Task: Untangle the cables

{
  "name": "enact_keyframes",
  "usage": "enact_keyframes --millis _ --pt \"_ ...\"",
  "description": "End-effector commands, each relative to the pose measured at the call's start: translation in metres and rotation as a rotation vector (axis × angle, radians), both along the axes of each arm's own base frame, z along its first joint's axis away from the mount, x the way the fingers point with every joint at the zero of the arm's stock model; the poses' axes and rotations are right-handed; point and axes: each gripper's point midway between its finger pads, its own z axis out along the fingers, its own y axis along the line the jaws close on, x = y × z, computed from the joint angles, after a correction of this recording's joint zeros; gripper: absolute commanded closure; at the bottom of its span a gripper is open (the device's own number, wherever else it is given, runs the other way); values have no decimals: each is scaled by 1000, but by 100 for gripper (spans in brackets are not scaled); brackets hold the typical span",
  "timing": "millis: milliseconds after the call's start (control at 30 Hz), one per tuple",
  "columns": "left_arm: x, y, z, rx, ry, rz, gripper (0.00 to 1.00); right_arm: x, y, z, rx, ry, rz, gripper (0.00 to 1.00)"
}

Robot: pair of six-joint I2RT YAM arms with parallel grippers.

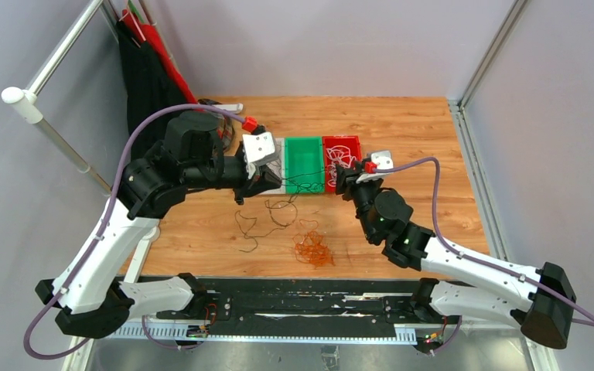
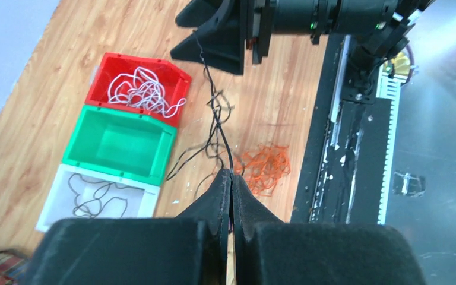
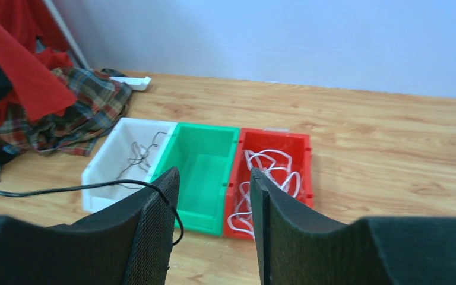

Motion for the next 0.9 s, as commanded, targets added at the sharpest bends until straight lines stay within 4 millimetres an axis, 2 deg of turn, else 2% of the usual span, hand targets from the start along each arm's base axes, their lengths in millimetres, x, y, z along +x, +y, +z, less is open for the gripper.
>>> enact_keyframes --millis 0,100,267,533,633,867 --pt "-3 22 10 71 -116 6 100 12 -46 -3 -157 -24 -155 53" --pt "1 36 14 116 -180 43 100 16 -65 -2 -209 -28 -201 54" --pt "19 62 19 219 -318 139 100 16 -84 5 -247 -51 -234 55" --pt "33 90 28 312 -452 229 100 19 -90 11 -302 -69 -241 54" --pt "26 82 29 270 -425 194 100 17 -78 10 -216 -55 -171 53" --pt "6 61 37 160 -354 96 100 -1 -24 11 -37 -35 150 40"
